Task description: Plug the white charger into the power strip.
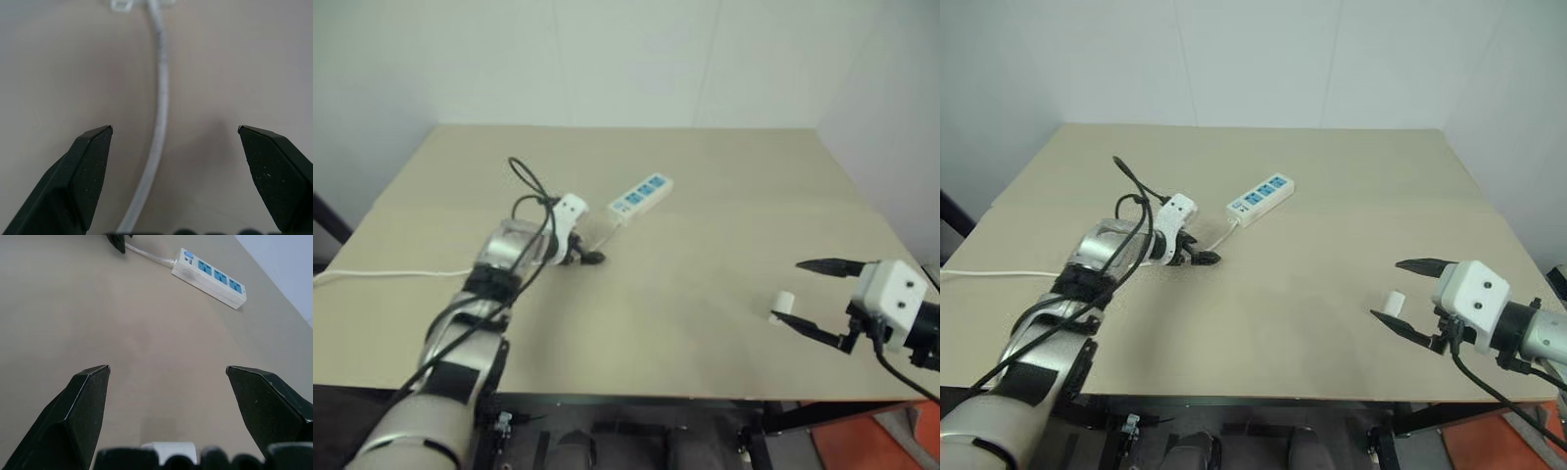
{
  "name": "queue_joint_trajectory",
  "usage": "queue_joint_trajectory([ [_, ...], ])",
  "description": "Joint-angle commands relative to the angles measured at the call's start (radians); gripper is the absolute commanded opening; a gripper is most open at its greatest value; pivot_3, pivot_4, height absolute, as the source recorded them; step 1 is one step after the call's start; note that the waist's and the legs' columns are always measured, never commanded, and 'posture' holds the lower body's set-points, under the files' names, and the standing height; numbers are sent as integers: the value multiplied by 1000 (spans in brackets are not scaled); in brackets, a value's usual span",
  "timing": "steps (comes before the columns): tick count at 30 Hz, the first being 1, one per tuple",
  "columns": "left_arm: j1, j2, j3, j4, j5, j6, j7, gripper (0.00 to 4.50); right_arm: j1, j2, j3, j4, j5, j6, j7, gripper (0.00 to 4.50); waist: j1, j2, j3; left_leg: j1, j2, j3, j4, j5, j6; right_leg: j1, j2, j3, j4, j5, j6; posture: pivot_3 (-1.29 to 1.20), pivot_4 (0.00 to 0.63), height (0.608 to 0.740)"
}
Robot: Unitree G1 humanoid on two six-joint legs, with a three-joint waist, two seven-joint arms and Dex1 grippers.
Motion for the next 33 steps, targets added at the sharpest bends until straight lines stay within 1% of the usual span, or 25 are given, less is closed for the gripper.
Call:
queue_joint_trajectory([
  [1,-40,-24,24,117,24,-48,31,4482,6,1,-52,-32,6,-1,-12,4500,0,0,0,0,0,0,0,0,0,0,0,0,0,0,0,0,150,740],
  [2,-48,-32,29,140,26,-59,32,4102,8,1,-54,-34,6,0,-14,4500,0,0,0,0,0,0,0,0,0,0,0,0,0,0,0,0,150,740],
  [3,-55,-38,33,159,29,-69,33,3916,9,1,-55,-36,6,1,-15,4500,0,0,0,1,0,0,0,0,0,0,0,0,0,0,1,0,150,740],
  [7,-63,-54,45,203,42,-95,24,2670,17,4,-55,-42,7,0,-20,4500,0,0,0,1,0,0,0,0,0,1,0,0,1,-1,3,0,150,740],
  [16,-58,-53,76,208,56,-103,-1,26,11,6,-40,-34,1,-7,-24,4500,2,0,0,1,-1,0,0,0,0,1,-1,0,1,-1,3,0,150,740],
  [20,-16,-34,69,139,52,-170,-83,26,6,4,-35,-31,0,-7,-23,4500,2,0,0,1,-1,0,0,0,0,1,-1,0,1,-1,3,0,150,740],
  [22,23,-11,59,72,48,-208,-150,26,5,4,-35,-30,0,-7,-22,4500,1,0,0,1,-1,0,0,0,0,1,-1,0,1,0,1,0,150,740],
  [24,96,26,61,-46,19,-258,-247,26,5,4,-34,-30,0,-6,-22,4500,1,0,0,1,-1,0,0,0,0,0,-1,0,0,1,-1,0,150,740],
  [27,217,99,56,-239,-28,-319,-413,26,7,5,-30,-31,-2,-7,-21,4500,-1,1,0,0,0,0,0,0,0,0,-1,0,1,2,-3,0,150,740],
  [30,300,174,49,-378,-43,-324,-497,26,0,3,-21,-27,-2,-8,-21,4500,-1,1,0,0,0,0,0,0,0,-1,-1,0,1,3,-4,0,150,740],
  [33,399,283,32,-534,-41,-314,-571,26,-3,0,-12,-24,1,-5,-15,4500,-3,1,0,0,1,0,0,0,0,-1,0,0,1,2,-4,0,150,740],
])
